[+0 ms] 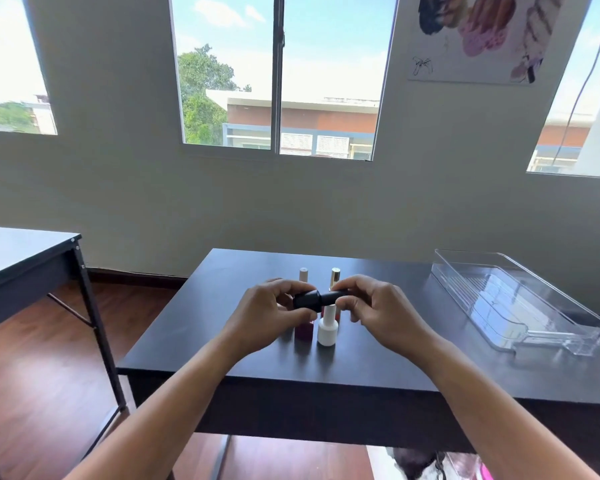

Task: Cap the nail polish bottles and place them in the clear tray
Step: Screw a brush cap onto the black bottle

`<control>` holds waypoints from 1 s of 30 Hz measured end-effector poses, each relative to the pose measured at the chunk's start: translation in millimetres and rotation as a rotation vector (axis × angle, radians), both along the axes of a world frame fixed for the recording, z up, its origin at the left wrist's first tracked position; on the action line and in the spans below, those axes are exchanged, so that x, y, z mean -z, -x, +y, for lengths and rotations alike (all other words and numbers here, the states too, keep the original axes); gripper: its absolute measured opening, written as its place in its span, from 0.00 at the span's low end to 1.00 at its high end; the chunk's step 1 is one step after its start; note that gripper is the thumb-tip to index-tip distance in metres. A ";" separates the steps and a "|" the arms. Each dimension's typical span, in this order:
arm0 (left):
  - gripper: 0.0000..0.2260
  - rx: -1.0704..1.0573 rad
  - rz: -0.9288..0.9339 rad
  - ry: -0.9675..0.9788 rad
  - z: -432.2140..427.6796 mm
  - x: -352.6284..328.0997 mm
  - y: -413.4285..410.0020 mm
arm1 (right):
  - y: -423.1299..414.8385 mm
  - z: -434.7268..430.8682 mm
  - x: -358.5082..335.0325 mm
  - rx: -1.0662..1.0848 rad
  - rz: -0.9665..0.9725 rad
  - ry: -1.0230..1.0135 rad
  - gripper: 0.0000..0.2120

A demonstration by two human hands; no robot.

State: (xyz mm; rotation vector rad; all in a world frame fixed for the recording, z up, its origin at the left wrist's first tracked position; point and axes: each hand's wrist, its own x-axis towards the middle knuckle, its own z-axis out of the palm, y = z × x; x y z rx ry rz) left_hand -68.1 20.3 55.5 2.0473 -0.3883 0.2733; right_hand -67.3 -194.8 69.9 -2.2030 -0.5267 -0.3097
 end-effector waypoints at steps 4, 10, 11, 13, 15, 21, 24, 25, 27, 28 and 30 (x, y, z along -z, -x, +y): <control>0.14 0.038 0.059 -0.003 1.2 -7.4 -0.6 | -1.7 0.7 -2.4 0.012 -0.059 0.092 0.14; 0.16 -0.030 -0.019 -0.078 -1.8 -9.3 3.0 | -0.4 3.2 -4.8 0.014 -0.082 0.119 0.05; 0.16 -0.050 -0.039 -0.099 -2.6 -8.7 4.4 | -0.4 3.7 -3.8 0.014 -0.076 0.117 0.05; 0.16 -0.081 -0.078 -0.148 -4.5 -7.5 8.2 | -1.2 4.3 -2.1 0.018 -0.064 0.114 0.05; 0.16 -0.109 -0.116 -0.190 -6.8 -6.7 12.4 | -2.0 3.9 -0.6 0.017 -0.044 0.087 0.05; 0.16 -0.168 -0.237 -0.291 -11.3 -5.0 20.7 | -1.6 5.5 0.5 0.027 -0.019 0.009 0.05; 0.17 -0.198 -0.302 -0.317 -12.0 -2.8 22.8 | -1.3 6.0 -1.9 0.015 0.004 0.010 0.05; 0.17 -0.203 -0.316 -0.321 -11.9 -2.5 23.5 | -1.1 6.2 -2.5 0.003 0.017 0.012 0.05; 0.17 -0.204 -0.332 -0.333 -11.8 -2.1 24.0 | -0.1 7.1 -3.8 -0.014 0.034 0.016 0.06; 0.17 -0.204 -0.327 -0.332 -11.6 -2.1 23.6 | 0.0 7.9 -3.9 -0.009 0.040 0.012 0.07; 0.16 -0.204 -0.285 -0.290 -10.7 -1.7 21.6 | 0.2 9.0 -4.4 0.019 0.049 -0.010 0.06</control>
